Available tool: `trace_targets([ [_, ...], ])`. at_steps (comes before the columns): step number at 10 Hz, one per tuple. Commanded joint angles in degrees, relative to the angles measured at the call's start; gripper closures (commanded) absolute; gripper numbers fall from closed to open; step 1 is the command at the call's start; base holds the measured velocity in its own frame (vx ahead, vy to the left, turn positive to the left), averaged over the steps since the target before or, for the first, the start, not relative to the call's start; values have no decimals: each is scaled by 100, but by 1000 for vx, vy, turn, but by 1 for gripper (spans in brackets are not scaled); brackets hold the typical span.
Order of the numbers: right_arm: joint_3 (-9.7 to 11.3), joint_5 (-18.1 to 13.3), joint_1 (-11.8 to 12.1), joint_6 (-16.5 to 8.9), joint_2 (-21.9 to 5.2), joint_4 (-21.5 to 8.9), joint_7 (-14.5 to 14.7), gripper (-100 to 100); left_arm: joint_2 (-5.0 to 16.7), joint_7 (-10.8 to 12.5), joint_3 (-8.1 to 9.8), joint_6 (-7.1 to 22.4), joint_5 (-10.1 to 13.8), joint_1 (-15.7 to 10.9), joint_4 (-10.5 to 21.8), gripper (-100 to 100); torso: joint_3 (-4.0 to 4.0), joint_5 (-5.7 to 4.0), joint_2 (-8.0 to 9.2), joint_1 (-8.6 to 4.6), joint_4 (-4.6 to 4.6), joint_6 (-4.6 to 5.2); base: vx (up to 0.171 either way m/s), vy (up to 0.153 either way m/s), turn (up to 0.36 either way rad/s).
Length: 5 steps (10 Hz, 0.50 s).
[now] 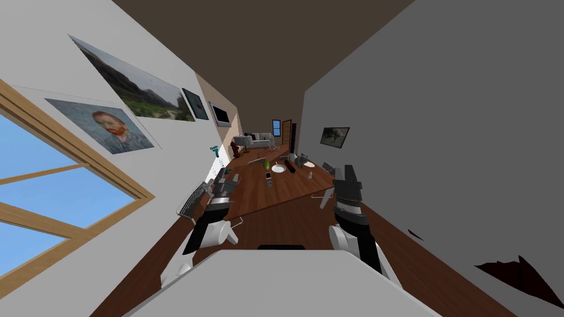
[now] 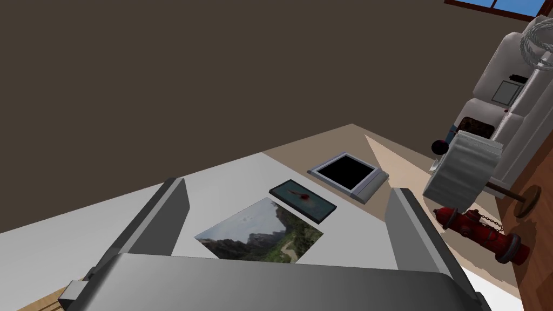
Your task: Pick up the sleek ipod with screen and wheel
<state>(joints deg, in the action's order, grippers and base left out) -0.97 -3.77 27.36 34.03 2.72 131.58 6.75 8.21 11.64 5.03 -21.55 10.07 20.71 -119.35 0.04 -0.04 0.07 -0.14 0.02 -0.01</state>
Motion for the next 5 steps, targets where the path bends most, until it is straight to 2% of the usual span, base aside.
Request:
trace_targets([
  [1, 0, 0, 0, 0, 0, 0, 0, 0, 59, 186, 94, 117, 92, -128, 286, -100, 0, 0, 0, 0, 0, 0, -28, -42, -48],
  [2, 0, 0, 0, 0, 0, 0, 0, 0, 59, 186, 94, 117, 92, -128, 323, -100, 1, 0, 3, 0, 0, 0, -27, -40, -28],
  [3, 0, 0, 0, 0, 0, 0, 0, 0, 88, 340, 168, 232, 169, -246, 531, -100, 1, 0, 2, 0, 1, 1, -23, -47, -53],
  [4, 0, 0, 0, 0, 0, 0, 0, 0, 88, 340, 168, 232, 169, -246, 600, -100, 0, 0, 1, -2, 0, 1, -17, -43, -34],
  [5, 0, 0, 0, 0, 0, 0, 0, 0, 110, 498, 246, 350, 249, -369, 825, -100, 0, 0, -1, -1, 0, 0, -23, -54, -66],
])
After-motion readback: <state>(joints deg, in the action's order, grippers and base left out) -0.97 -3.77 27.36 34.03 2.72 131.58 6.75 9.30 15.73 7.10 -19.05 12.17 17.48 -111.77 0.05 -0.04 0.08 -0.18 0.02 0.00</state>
